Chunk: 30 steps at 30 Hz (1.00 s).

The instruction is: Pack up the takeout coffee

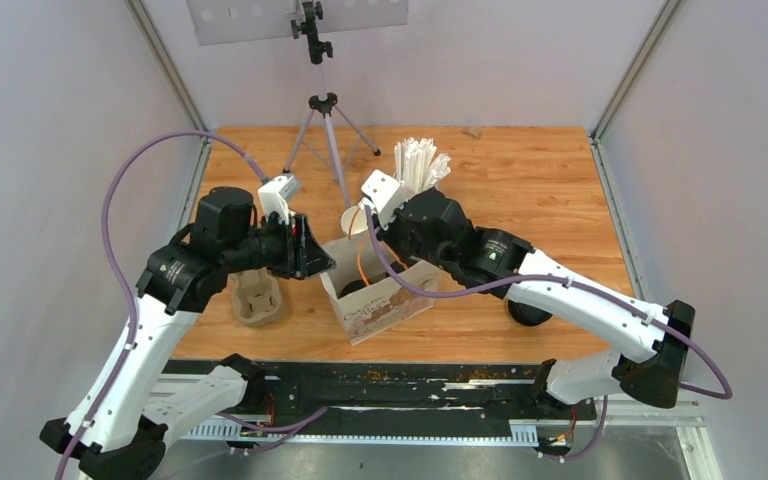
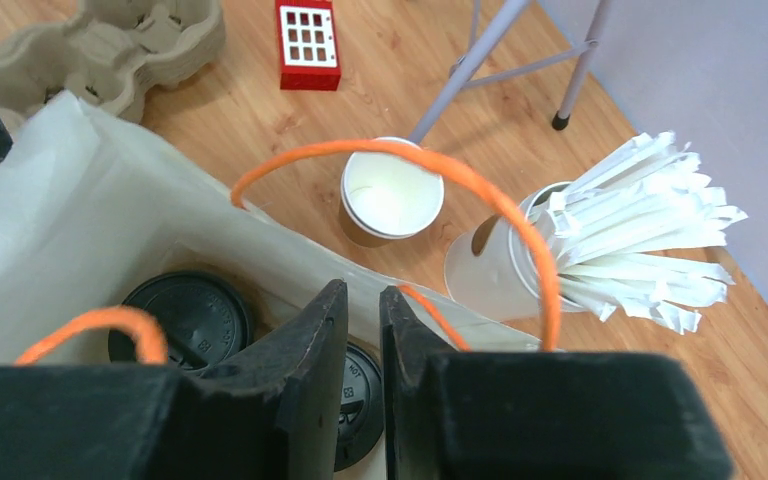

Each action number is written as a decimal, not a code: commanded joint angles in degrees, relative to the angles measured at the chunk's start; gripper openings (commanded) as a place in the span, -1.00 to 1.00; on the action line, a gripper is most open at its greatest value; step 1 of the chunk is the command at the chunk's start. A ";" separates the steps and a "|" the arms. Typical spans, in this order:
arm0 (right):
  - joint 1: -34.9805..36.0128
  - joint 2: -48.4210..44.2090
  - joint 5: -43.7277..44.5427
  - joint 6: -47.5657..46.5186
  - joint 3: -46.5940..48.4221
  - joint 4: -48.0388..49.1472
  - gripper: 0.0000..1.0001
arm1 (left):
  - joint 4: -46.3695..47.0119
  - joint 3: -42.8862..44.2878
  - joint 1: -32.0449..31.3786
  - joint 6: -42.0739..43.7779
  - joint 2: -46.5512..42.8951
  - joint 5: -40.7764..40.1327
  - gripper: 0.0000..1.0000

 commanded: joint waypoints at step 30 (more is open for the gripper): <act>-30.55 0.87 -3.37 23.64 6.62 -2.33 0.03 | -10.33 10.73 -0.20 1.78 -3.99 -11.65 1.00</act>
